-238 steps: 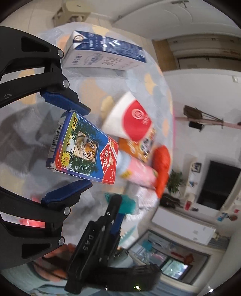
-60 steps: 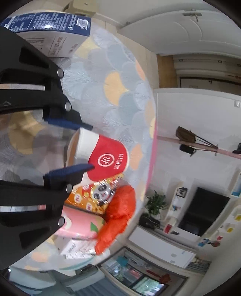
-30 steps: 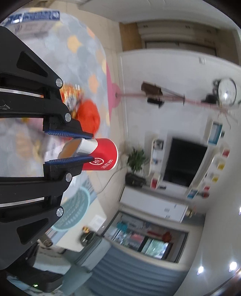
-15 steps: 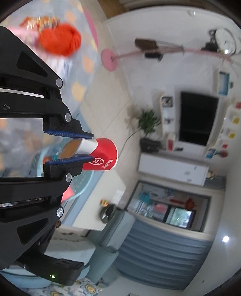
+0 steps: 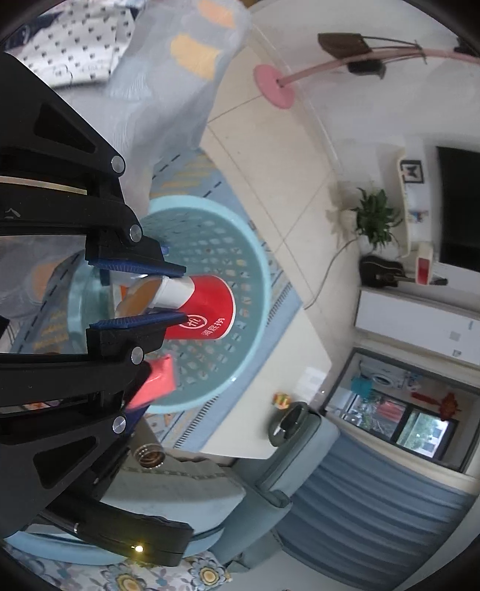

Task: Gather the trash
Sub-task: 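Carry both items over the blue basket and open both tools to drop them, then grasp the white heart-print bag with the right tool while the left tool grasps the blue milk carton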

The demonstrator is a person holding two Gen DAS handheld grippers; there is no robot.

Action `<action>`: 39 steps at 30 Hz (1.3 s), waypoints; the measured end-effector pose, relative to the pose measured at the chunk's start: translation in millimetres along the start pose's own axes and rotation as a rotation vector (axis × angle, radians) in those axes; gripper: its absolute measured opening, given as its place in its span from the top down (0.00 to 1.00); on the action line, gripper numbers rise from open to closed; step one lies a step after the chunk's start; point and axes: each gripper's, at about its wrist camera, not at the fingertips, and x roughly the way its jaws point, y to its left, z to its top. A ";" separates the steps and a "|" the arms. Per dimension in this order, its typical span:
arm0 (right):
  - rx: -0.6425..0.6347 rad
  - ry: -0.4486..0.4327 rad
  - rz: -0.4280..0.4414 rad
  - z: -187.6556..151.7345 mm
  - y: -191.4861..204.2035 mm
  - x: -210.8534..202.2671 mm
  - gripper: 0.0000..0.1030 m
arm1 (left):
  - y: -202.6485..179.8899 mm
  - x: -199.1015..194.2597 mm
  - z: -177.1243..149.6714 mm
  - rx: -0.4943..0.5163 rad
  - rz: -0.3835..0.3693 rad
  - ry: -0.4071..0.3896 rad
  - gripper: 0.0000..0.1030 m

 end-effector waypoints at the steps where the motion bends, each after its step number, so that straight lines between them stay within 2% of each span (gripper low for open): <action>1: -0.002 0.001 -0.006 0.9 -0.8 3.0 0.65 | 0.8 2.3 -0.5 -0.001 0.004 0.004 0.81; 2: -0.004 0.000 -0.014 2.3 -1.6 6.2 0.65 | 2.9 4.2 -0.5 -0.001 0.009 0.006 0.80; 3: -0.007 0.003 -0.020 4.5 -2.3 10.0 0.63 | 3.5 5.4 -0.2 -0.005 0.015 0.007 0.68; 5: 0.002 0.018 -0.013 6.5 -5.2 15.4 0.58 | 5.0 5.7 3.1 -0.023 0.028 0.004 0.57; 8: 0.025 0.010 0.012 9.7 -12.0 10.9 0.54 | 9.8 -4.7 1.4 -0.034 0.024 -0.004 0.55; 13: -0.009 -0.013 0.032 8.8 -1.4 -14.9 0.54 | 13.7 -37.2 -1.4 -0.062 0.026 -0.047 0.53; 17: -0.068 -0.046 0.087 3.9 24.0 -48.7 0.54 | 25.4 -83.2 -14.5 -0.091 0.038 -0.106 0.49; 20: -0.121 -0.067 0.142 -2.0 50.3 -73.7 0.52 | 38.1 -124.7 -28.5 -0.117 0.075 -0.162 0.47; 25: -0.231 -0.097 0.226 -17.8 104.3 -109.7 0.45 | 69.6 -190.2 -58.6 -0.186 0.182 -0.225 0.44; 28: -0.296 -0.098 0.270 -29.6 137.2 -121.8 0.43 | 97.9 -233.6 -81.3 -0.247 0.277 -0.268 0.37; 30: -0.331 -0.090 0.279 -36.0 153.3 -124.5 0.41 | 122.5 -264.1 -99.6 -0.291 0.360 -0.294 0.31; 33: -0.376 -0.063 0.291 -45.0 179.8 -121.7 0.38 | 163.3 -307.5 -130.5 -0.375 0.499 -0.319 0.26; 38: -0.431 -0.007 0.263 -57.1 212.2 -101.9 0.36 | 223.5 -350.0 -177.3 -0.499 0.696 -0.283 0.24; 39: -0.436 0.007 0.260 -58.7 217.3 -96.6 0.36 | 232.5 -354.2 -183.6 -0.515 0.713 -0.274 0.24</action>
